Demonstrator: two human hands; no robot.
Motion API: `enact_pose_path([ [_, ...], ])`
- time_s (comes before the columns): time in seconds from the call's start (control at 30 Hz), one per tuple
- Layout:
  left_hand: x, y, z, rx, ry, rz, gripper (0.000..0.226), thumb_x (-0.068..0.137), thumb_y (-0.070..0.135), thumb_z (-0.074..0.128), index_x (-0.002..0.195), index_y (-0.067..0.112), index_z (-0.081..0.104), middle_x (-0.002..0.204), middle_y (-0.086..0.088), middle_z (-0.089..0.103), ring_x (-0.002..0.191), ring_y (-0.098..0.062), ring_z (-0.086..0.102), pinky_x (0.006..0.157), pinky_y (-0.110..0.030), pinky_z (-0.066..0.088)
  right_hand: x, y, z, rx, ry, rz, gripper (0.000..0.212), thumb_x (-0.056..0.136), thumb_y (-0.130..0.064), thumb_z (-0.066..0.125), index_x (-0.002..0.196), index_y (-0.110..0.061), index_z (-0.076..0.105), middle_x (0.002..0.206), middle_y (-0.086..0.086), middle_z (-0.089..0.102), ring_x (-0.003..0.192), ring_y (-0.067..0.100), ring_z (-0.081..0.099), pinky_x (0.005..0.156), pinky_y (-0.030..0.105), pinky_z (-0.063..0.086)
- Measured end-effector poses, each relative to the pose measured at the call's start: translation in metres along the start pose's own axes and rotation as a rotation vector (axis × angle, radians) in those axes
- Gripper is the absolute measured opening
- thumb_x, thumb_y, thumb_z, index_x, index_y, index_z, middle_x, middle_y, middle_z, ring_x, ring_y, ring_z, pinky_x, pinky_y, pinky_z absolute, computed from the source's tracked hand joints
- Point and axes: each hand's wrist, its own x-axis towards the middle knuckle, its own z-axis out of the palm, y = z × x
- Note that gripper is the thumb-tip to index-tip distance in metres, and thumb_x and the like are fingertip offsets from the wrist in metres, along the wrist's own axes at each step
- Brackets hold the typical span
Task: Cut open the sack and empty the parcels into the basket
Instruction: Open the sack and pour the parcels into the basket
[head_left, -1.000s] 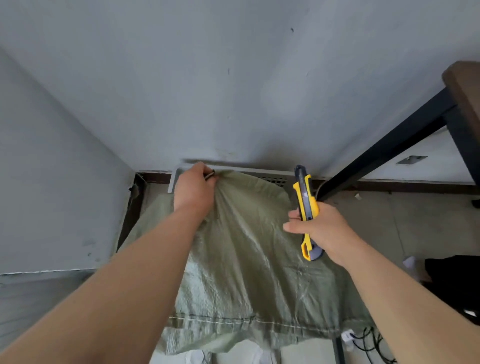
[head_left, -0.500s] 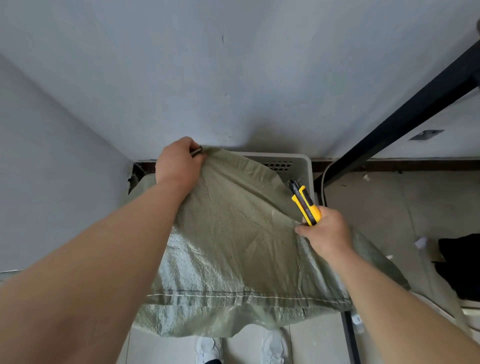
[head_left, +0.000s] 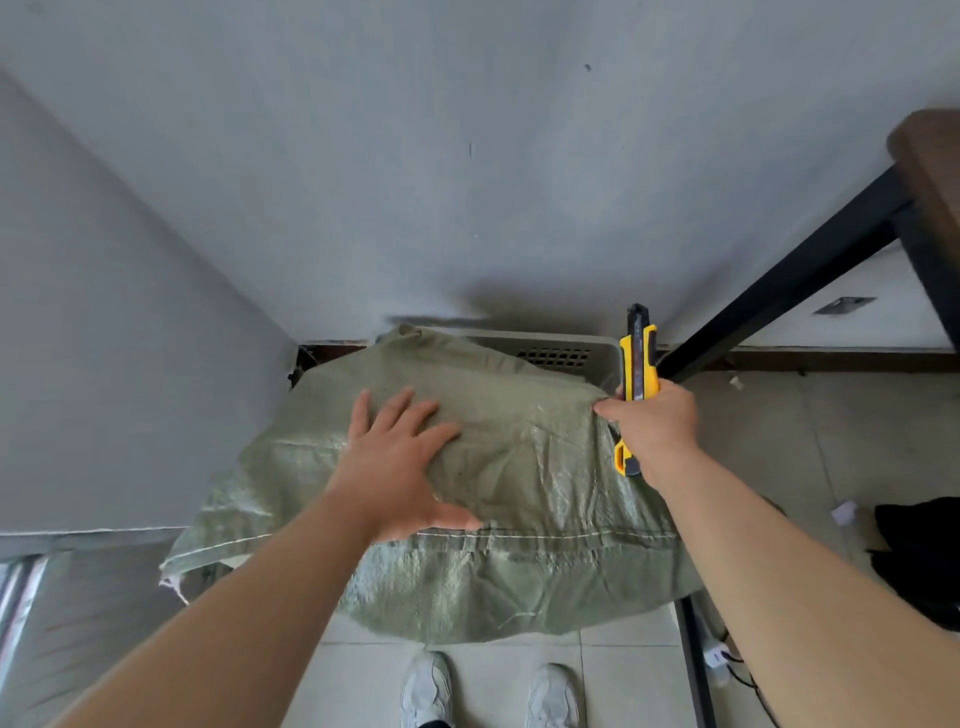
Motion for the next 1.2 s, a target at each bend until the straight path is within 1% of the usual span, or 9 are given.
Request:
enact_pose_path([
  [0.1, -0.009, 0.002, 0.008, 0.056, 0.040, 0.139, 0.083, 0.062, 0.089, 0.038, 0.131, 0.044, 0.047, 0.156, 0.008, 0.026, 0.148, -0.020, 0.005, 0.115, -0.057, -0.013, 0.000, 0.000, 0.001, 0.026, 0.009, -0.009, 0.020, 0.075, -0.004, 0.075, 0.073, -0.012, 0.056, 0.062, 0.003, 0.052, 0.052, 0.016, 0.045, 0.048, 0.024, 0.035],
  [0.2, -0.011, 0.006, 0.019, -0.042, 0.052, 0.117, 0.048, 0.078, 0.068, 0.048, 0.111, 0.036, 0.062, 0.133, 0.012, 0.053, 0.137, -0.014, 0.036, 0.119, -0.045, -0.007, -0.001, 0.004, -0.001, 0.003, -0.030, -0.050, 0.020, 0.075, -0.005, 0.075, 0.071, -0.013, 0.057, 0.061, 0.003, 0.052, 0.053, 0.017, 0.046, 0.049, 0.024, 0.036],
  [0.27, -0.005, 0.009, 0.024, -0.208, 0.142, 0.033, 0.022, 0.085, 0.048, 0.057, 0.097, 0.031, 0.065, 0.108, 0.011, 0.065, 0.115, -0.013, 0.054, 0.119, -0.035, 0.008, -0.007, 0.012, -0.005, -0.026, -0.106, -0.074, 0.017, 0.073, -0.006, 0.075, 0.069, -0.013, 0.060, 0.068, 0.006, 0.059, 0.060, 0.021, 0.052, 0.054, 0.026, 0.042],
  [0.37, 0.004, 0.011, 0.027, -0.426, 0.209, -0.115, 0.007, 0.086, 0.032, 0.064, 0.087, 0.026, 0.066, 0.093, 0.005, 0.068, 0.092, -0.016, 0.060, 0.110, -0.037, 0.035, -0.019, 0.032, -0.016, -0.129, -0.225, -0.081, 0.015, 0.070, -0.002, 0.077, 0.080, -0.010, 0.069, 0.083, 0.008, 0.069, 0.073, 0.021, 0.060, 0.063, 0.026, 0.044],
  [0.47, 0.007, 0.009, 0.026, -0.555, 0.205, -0.224, 0.005, 0.086, 0.025, 0.065, 0.088, 0.020, 0.066, 0.092, 0.000, 0.068, 0.085, -0.020, 0.062, 0.085, -0.037, 0.053, -0.024, 0.060, -0.031, -0.257, -0.301, -0.042, 0.032, 0.065, -0.003, 0.082, 0.093, -0.009, 0.068, 0.093, 0.010, 0.070, 0.079, 0.026, 0.065, 0.069, 0.028, 0.046],
  [0.6, 0.007, 0.006, 0.024, -0.602, 0.228, -0.242, 0.004, 0.088, 0.020, 0.063, 0.091, 0.017, 0.064, 0.086, 0.000, 0.068, 0.078, -0.020, 0.063, 0.076, -0.032, 0.053, -0.021, 0.089, -0.035, -0.424, -0.237, -0.080, 0.033, 0.064, -0.005, 0.081, 0.091, -0.012, 0.063, 0.082, 0.011, 0.066, 0.067, 0.027, 0.059, 0.063, 0.031, 0.046],
  [0.87, -0.008, -0.006, 0.037, -0.453, 0.314, -0.190, 0.018, 0.091, 0.020, 0.059, 0.105, 0.013, 0.067, 0.126, -0.004, 0.054, 0.116, -0.023, 0.050, 0.103, -0.036, 0.041, -0.006, 0.090, -0.016, -0.399, -0.055, -0.179, 0.013, 0.073, -0.010, 0.074, 0.079, -0.017, 0.065, 0.077, 0.008, 0.068, 0.072, 0.032, 0.063, 0.066, 0.036, 0.051],
  [1.03, -0.011, -0.002, 0.016, -0.560, 0.457, -0.286, 0.014, 0.088, 0.017, 0.064, 0.097, 0.009, 0.072, 0.095, -0.005, 0.066, 0.080, -0.018, 0.059, 0.077, -0.030, 0.050, -0.019, 0.060, -0.028, -0.188, -0.004, -0.170, 0.022, 0.075, -0.008, 0.071, 0.065, -0.021, 0.055, 0.061, 0.003, 0.056, 0.058, 0.026, 0.053, 0.060, 0.032, 0.045],
  [1.2, 0.002, 0.010, -0.042, -0.781, 0.597, -0.386, 0.013, 0.092, 0.016, 0.059, 0.098, 0.011, 0.070, 0.079, 0.003, 0.063, 0.064, -0.001, 0.054, 0.057, -0.009, 0.037, -0.034, -0.014, -0.049, 0.193, 0.089, -0.156, 0.026, 0.074, 0.000, 0.070, 0.064, -0.020, 0.055, 0.059, 0.000, 0.051, 0.051, 0.015, 0.046, 0.047, 0.021, 0.040],
])
